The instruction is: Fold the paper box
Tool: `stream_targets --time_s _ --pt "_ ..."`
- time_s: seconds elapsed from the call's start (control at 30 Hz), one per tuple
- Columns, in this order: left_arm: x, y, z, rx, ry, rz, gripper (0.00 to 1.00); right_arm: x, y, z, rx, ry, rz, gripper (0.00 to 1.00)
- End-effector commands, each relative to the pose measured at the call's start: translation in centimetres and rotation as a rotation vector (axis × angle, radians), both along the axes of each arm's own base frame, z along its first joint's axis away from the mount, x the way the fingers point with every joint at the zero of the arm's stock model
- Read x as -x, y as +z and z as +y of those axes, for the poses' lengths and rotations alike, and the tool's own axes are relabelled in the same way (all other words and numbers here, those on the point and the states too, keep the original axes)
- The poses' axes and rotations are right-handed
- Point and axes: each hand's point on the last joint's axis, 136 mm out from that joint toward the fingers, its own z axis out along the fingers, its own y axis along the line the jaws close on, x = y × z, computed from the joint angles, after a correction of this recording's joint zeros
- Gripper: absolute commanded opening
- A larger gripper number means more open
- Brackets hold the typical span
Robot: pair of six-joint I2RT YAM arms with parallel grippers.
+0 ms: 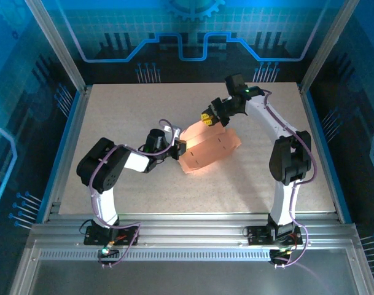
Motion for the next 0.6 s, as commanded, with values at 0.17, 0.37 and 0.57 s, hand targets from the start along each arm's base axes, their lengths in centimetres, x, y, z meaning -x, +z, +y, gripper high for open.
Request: stream_targets --time_s 0.17,0.37,0.57 --pt "-0.1 1.3 -0.2 0.002 -0.044 -0.089 0.00 0.5 1.5 0.6 -0.024 0.055 -0.042 0.45" --pt "0.0 1.8 0.2 -0.013 -0.035 -0.151 0.00 0.9 2.4 -2.2 0.118 0.088 -0.180 0.71" --pt "-0.3 1.5 0.5 -0.037 -0.016 -0.131 0.00 2.7 0.8 -7.3 0.224 0.067 -0.320 0.72"
